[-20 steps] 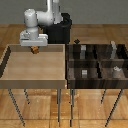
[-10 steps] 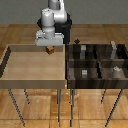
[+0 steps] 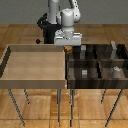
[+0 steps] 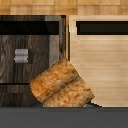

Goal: Place the loaf of bread into the appropriate compartment.

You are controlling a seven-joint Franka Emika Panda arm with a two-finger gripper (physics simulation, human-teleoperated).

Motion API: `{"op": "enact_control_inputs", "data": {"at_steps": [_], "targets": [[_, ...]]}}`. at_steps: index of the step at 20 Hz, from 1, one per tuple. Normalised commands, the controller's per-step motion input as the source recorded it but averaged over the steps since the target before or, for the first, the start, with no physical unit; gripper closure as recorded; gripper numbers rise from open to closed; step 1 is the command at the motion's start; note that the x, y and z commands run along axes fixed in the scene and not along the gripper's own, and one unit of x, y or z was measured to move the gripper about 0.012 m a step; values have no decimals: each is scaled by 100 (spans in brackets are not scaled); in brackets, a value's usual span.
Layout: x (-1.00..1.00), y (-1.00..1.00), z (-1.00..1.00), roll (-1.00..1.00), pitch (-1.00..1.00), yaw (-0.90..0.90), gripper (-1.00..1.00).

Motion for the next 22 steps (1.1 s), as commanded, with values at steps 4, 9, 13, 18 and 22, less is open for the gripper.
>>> {"op": "enact_control_inputs", "data": {"at_steps": [4, 9, 13, 18, 22], "targets": [[0, 100, 0, 0, 0, 0, 100], [3, 80, 0, 0, 0, 0, 100], [100, 0, 0, 0, 0, 0, 100], [40, 0, -20, 0, 0, 0, 100], [0, 0, -100, 0, 0, 0, 100]]}}
